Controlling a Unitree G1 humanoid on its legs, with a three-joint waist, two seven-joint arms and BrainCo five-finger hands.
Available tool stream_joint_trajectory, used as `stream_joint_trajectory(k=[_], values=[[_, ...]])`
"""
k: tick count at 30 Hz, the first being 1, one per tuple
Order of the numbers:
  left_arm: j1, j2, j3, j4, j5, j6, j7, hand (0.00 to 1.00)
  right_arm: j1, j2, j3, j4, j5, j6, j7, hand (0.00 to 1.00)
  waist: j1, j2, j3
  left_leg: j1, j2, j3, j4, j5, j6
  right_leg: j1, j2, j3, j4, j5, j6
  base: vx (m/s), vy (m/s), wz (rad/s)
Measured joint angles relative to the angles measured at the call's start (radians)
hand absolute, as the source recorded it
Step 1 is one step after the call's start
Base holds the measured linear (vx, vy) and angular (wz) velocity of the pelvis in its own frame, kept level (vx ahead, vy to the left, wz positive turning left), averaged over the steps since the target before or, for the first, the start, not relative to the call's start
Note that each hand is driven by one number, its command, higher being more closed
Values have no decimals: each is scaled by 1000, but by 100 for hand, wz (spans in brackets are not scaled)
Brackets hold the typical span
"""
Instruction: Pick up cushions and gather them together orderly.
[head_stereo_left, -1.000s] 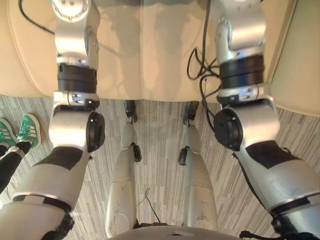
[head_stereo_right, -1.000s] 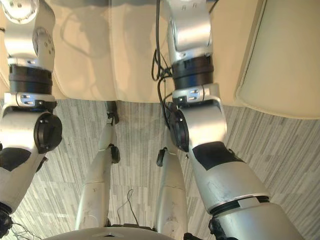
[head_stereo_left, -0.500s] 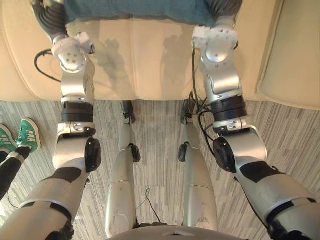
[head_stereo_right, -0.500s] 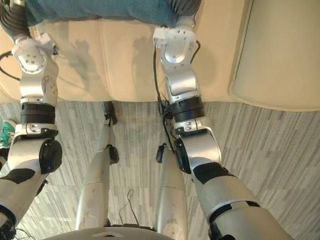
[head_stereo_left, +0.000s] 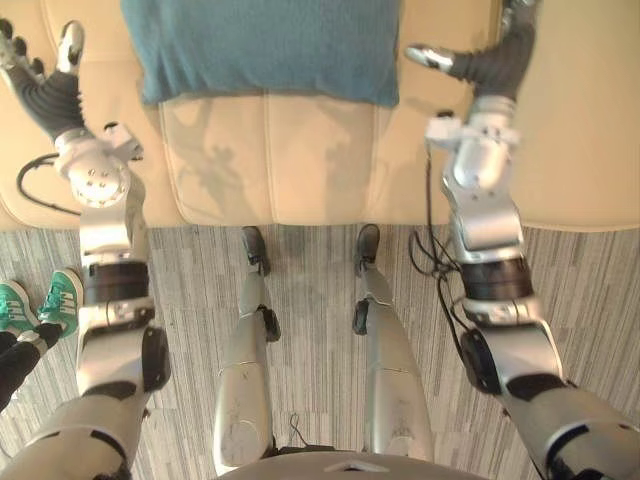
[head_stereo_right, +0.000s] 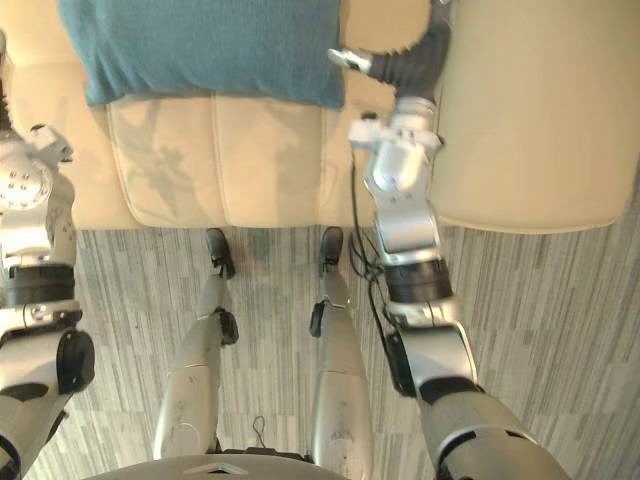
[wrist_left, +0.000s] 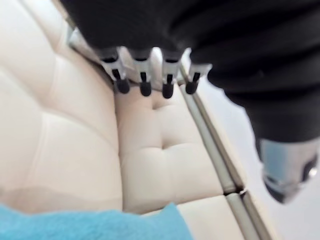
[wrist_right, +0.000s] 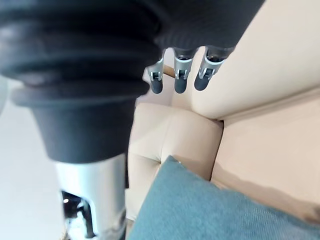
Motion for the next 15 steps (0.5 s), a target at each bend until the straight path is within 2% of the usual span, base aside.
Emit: stream_joint_trajectory(k=[3, 5, 7, 9, 10, 11, 15], values=[[216, -7, 30, -123, -15, -23, -36, 0, 215, -12, -26, -111, -11, -6, 40, 0, 0, 0, -1, 103, 1, 3, 0, -25, 6, 99, 1, -4, 7, -38, -6, 11, -82, 0], [354, -42, 47, -165, -24, -43, -81, 0, 356, -9, -35, -151, -17, -22, 79, 0, 0, -1, -4, 167, 0, 4, 0, -46, 11, 166, 0, -7, 4, -56, -5, 51, -65, 1], [475, -121, 47, -162, -39, -47, -139, 0, 495, 37, -46, -152, -14, -29, 126, 0, 0, -2, -22, 226, 0, 2, 0, -65, 16, 236, 1, -24, -14, -71, 2, 66, -57, 5], [610, -226, 28, -119, -65, -43, -200, 0, 655, 143, -46, -138, 4, -36, 178, 0, 0, -4, -69, 289, -3, 3, 0, -80, 18, 314, 1, -28, -46, -70, 2, 106, -55, 1], [627, -237, 25, -110, -65, -40, -205, 0, 672, 157, -46, -132, 10, -36, 187, 0, 0, -4, -74, 300, -4, 4, 0, -82, 17, 325, 1, -28, -50, -70, 2, 117, -37, -4], [695, -289, 0, -49, -64, -31, -236, 0, 751, 222, -47, -79, 18, -40, 217, 0, -3, -5, -124, 348, -6, 6, 0, -101, 17, 382, 1, -28, -72, -69, 13, 112, -24, -7], [796, -356, -92, 150, -63, -17, -309, 0, 875, 298, -53, 181, 27, -50, 272, 0, -15, -18, -220, 469, -9, 9, 0, -145, 11, 527, 3, -26, -140, -71, 21, 119, -14, -6]])
